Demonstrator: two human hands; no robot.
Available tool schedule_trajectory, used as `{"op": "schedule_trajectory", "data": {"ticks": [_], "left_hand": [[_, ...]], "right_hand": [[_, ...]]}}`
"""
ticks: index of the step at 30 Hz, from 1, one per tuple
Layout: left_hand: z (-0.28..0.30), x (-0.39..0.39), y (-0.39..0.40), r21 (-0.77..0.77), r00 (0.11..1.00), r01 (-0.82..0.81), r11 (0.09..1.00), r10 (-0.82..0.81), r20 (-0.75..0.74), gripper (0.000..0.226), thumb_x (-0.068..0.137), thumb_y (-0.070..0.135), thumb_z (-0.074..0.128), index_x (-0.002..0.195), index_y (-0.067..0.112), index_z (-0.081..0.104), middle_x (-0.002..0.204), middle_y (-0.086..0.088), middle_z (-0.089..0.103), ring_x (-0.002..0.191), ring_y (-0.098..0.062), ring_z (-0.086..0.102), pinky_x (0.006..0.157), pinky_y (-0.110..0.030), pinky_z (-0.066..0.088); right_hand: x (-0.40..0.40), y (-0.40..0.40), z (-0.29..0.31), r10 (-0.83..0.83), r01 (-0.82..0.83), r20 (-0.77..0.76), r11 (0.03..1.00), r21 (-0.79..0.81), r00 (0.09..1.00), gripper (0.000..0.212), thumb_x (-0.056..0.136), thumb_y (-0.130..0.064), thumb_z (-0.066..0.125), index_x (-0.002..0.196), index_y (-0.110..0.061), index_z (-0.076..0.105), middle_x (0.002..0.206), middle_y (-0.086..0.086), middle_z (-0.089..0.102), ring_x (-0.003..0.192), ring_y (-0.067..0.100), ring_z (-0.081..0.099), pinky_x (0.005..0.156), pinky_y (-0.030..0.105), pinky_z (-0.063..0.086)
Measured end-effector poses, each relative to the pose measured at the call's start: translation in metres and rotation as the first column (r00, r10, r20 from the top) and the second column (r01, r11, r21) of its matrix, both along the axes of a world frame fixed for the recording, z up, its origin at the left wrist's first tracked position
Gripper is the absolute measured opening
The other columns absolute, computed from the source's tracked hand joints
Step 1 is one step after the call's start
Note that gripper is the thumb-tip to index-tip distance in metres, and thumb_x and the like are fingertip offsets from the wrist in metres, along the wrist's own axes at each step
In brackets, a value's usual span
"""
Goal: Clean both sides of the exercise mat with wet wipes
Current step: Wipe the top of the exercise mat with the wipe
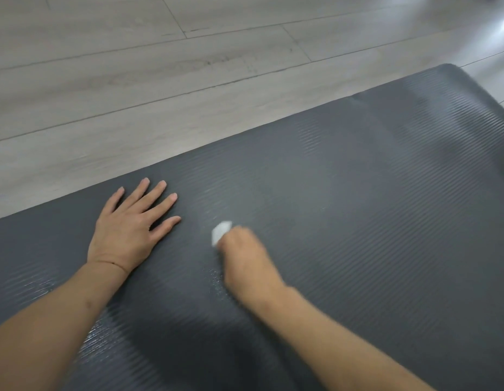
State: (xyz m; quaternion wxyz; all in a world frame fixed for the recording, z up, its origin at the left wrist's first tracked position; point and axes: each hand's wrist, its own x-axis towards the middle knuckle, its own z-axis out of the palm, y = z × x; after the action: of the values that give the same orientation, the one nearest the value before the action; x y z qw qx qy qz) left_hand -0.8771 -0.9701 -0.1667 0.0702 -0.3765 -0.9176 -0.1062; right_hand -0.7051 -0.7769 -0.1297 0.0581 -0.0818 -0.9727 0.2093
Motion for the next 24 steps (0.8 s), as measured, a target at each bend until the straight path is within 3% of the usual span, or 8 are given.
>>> {"op": "schedule_trajectory", "data": {"ticks": [2, 3, 5, 8, 10, 12, 15, 24], "left_hand": [[0.000, 0.001, 0.000, 0.037, 0.999, 0.029, 0.999, -0.028, -0.024, 0.054, 0.102, 0.054, 0.036, 0.142, 0.029, 0.062, 0.155, 0.003, 0.052, 0.147, -0.018, 0.040, 0.121, -0.050, 0.029], [-0.001, 0.001, -0.001, 0.049, 0.999, 0.038, 0.998, -0.036, -0.040, 0.052, 0.103, 0.052, 0.037, 0.141, 0.028, 0.064, 0.153, 0.002, 0.053, 0.146, -0.018, 0.041, 0.120, -0.051, 0.031], [-0.001, 0.001, 0.000, 0.057, 0.998, 0.045, 0.997, -0.042, -0.050, 0.052, 0.103, 0.052, 0.038, 0.140, 0.027, 0.065, 0.152, 0.002, 0.055, 0.146, -0.020, 0.043, 0.119, -0.051, 0.033], [0.000, -0.001, 0.001, 0.041, 0.999, 0.037, 0.999, -0.035, -0.027, 0.053, 0.102, 0.054, 0.037, 0.140, 0.029, 0.064, 0.153, 0.004, 0.054, 0.146, -0.020, 0.044, 0.119, -0.049, 0.032], [0.001, -0.001, 0.002, 0.035, 1.000, 0.028, 0.999, -0.028, -0.005, 0.054, 0.101, 0.056, 0.036, 0.140, 0.031, 0.064, 0.153, 0.005, 0.053, 0.147, -0.016, 0.040, 0.120, -0.047, 0.031], [0.002, 0.000, 0.002, 0.042, 0.999, 0.031, 0.999, -0.031, -0.006, 0.054, 0.101, 0.056, 0.036, 0.140, 0.032, 0.064, 0.153, 0.006, 0.053, 0.146, -0.013, 0.038, 0.120, -0.047, 0.030], [0.004, -0.001, 0.003, 0.053, 0.999, 0.038, 0.998, -0.038, -0.003, 0.052, 0.101, 0.055, 0.038, 0.139, 0.031, 0.065, 0.152, 0.004, 0.055, 0.146, -0.021, 0.044, 0.120, -0.047, 0.031], [0.015, 0.015, 0.005, 0.068, 0.992, -0.086, 0.994, 0.092, -0.087, 0.039, 0.103, 0.046, 0.050, 0.121, 0.024, 0.076, 0.124, -0.002, 0.070, 0.112, -0.033, 0.062, 0.095, -0.046, 0.042]], "right_hand": [[0.012, -0.009, -0.002, 0.215, -0.216, 0.030, 0.976, 0.009, 0.976, 0.020, 0.083, 0.000, 0.058, 0.100, -0.011, 0.053, 0.094, 0.011, 0.053, 0.087, 0.027, 0.047, 0.073, 0.037, 0.043], [0.012, 0.015, -0.005, 0.199, -0.199, 0.009, 0.979, 0.031, 0.980, 0.020, 0.083, -0.001, 0.060, 0.096, -0.013, 0.050, 0.093, 0.011, 0.053, 0.086, 0.027, 0.044, 0.072, 0.038, 0.040], [0.009, 0.086, -0.006, -0.030, 0.028, 0.014, 0.990, 0.137, 0.999, 0.009, 0.084, -0.004, 0.057, 0.090, -0.010, 0.052, 0.090, 0.016, 0.054, 0.086, 0.032, 0.047, 0.073, 0.041, 0.038], [0.015, 0.182, 0.005, -0.455, 0.455, -0.036, 0.877, 0.158, 0.890, 0.006, 0.087, 0.000, 0.052, 0.088, 0.000, 0.058, 0.091, 0.022, 0.056, 0.087, 0.043, 0.056, 0.076, 0.045, 0.038], [0.016, 0.164, 0.007, -0.527, 0.533, -0.079, 0.839, 0.111, 0.846, 0.008, 0.089, 0.002, 0.054, 0.092, -0.001, 0.061, 0.093, 0.020, 0.060, 0.089, 0.041, 0.058, 0.079, 0.045, 0.043], [0.027, 0.102, 0.000, -0.422, 0.426, -0.105, 0.904, 0.024, 0.901, 0.009, 0.090, 0.003, 0.057, 0.092, -0.004, 0.064, 0.089, 0.016, 0.061, 0.084, 0.036, 0.059, 0.077, 0.044, 0.049], [0.059, 0.025, -0.006, -0.100, 0.090, -0.142, 0.993, -0.079, 0.985, 0.008, 0.096, 0.000, 0.058, 0.096, -0.004, 0.065, 0.089, 0.008, 0.057, 0.080, 0.028, 0.053, 0.074, 0.038, 0.047], [0.062, 0.028, -0.011, -0.203, 0.161, -0.273, 0.972, -0.169, 0.941, 0.013, 0.098, -0.003, 0.053, 0.103, -0.002, 0.065, 0.097, 0.009, 0.057, 0.088, 0.026, 0.054, 0.082, 0.037, 0.048]]}}
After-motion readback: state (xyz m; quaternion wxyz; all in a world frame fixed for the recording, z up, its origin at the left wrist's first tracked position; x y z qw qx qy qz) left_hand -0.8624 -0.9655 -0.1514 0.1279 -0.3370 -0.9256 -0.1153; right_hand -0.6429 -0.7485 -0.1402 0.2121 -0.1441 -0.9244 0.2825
